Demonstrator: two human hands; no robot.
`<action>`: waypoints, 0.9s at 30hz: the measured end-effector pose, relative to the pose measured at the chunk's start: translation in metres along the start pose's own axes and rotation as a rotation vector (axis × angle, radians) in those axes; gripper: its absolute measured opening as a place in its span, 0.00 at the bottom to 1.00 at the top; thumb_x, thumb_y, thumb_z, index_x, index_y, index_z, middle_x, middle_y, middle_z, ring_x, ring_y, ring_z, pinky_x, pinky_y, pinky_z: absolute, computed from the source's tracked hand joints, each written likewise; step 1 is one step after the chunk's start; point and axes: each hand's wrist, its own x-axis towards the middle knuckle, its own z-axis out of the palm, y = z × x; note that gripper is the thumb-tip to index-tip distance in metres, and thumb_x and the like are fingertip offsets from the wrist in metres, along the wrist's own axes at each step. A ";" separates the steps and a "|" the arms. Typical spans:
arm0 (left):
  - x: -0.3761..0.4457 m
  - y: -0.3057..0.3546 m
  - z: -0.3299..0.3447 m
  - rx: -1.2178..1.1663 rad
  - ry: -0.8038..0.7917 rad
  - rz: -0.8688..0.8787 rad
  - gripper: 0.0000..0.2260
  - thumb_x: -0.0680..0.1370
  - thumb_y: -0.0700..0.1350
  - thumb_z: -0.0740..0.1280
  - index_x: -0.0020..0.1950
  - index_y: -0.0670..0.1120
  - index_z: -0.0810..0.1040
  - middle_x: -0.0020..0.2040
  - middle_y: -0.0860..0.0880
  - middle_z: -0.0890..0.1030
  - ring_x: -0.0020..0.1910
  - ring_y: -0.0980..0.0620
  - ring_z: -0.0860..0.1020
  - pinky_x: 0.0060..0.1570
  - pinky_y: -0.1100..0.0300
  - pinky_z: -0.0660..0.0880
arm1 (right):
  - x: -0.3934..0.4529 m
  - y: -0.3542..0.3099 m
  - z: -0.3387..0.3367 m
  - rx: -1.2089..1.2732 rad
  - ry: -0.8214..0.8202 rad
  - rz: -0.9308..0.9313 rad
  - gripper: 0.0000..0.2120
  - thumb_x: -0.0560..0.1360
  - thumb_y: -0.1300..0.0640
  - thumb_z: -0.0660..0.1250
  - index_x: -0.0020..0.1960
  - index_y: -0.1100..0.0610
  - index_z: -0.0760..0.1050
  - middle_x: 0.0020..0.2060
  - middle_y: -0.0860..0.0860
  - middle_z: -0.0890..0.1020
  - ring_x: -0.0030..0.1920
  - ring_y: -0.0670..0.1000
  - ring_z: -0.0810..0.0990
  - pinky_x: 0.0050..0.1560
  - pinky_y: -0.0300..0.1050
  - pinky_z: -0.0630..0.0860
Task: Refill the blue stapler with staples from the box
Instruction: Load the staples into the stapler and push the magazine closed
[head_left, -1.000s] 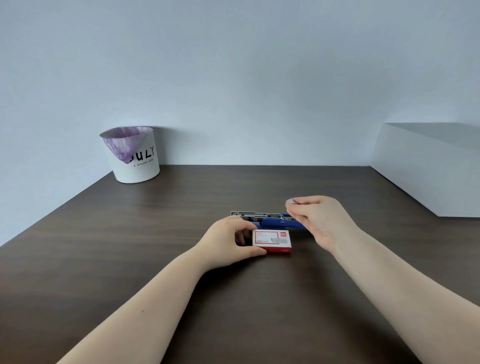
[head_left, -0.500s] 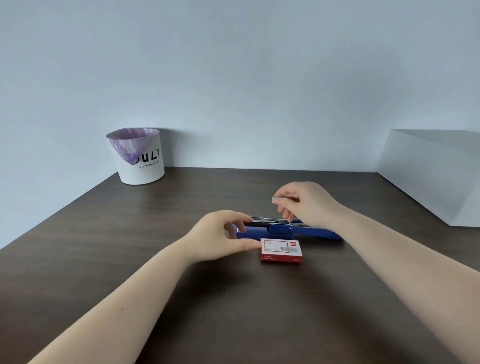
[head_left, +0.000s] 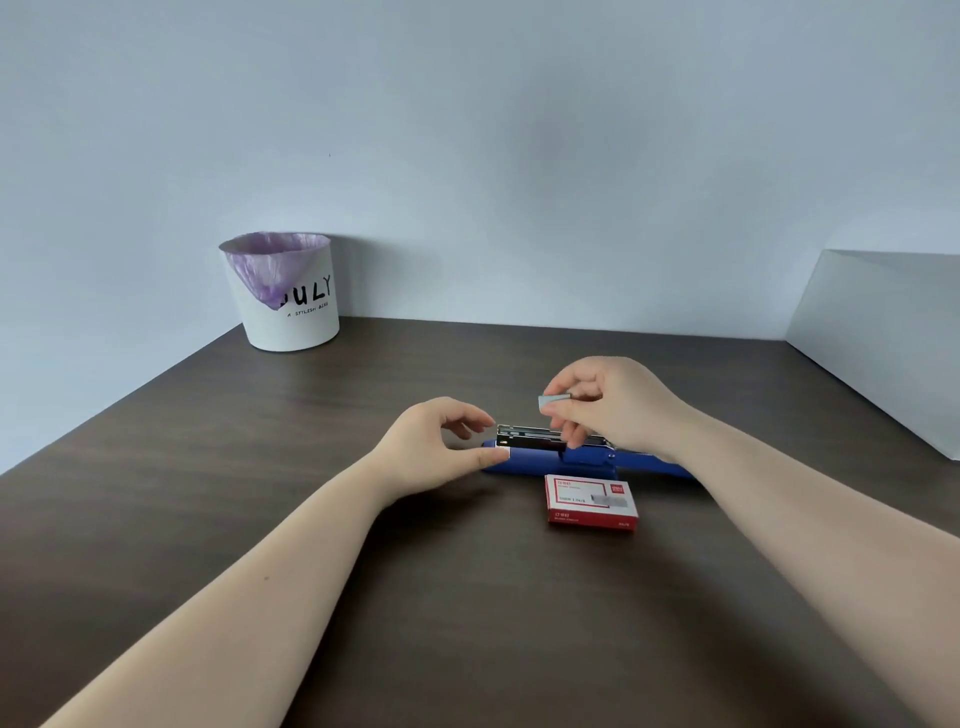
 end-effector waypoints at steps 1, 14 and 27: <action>-0.001 -0.001 0.001 0.000 -0.005 0.002 0.15 0.66 0.55 0.75 0.50 0.54 0.81 0.47 0.57 0.80 0.47 0.60 0.77 0.44 0.68 0.71 | 0.000 0.000 -0.001 -0.051 -0.005 -0.007 0.06 0.74 0.54 0.69 0.48 0.56 0.79 0.34 0.50 0.84 0.27 0.45 0.81 0.30 0.32 0.76; -0.001 0.001 0.002 0.157 -0.099 0.064 0.21 0.65 0.53 0.76 0.56 0.49 0.79 0.48 0.55 0.77 0.50 0.56 0.77 0.54 0.63 0.72 | -0.001 0.008 0.007 -0.542 -0.035 -0.200 0.10 0.76 0.48 0.63 0.47 0.52 0.80 0.28 0.42 0.74 0.31 0.42 0.71 0.35 0.38 0.67; -0.002 0.002 0.002 0.162 -0.088 0.075 0.18 0.66 0.52 0.75 0.53 0.50 0.80 0.46 0.57 0.78 0.49 0.55 0.78 0.55 0.62 0.73 | -0.003 0.014 0.012 -0.554 0.045 -0.206 0.11 0.76 0.47 0.62 0.48 0.52 0.81 0.27 0.43 0.74 0.31 0.42 0.71 0.34 0.38 0.67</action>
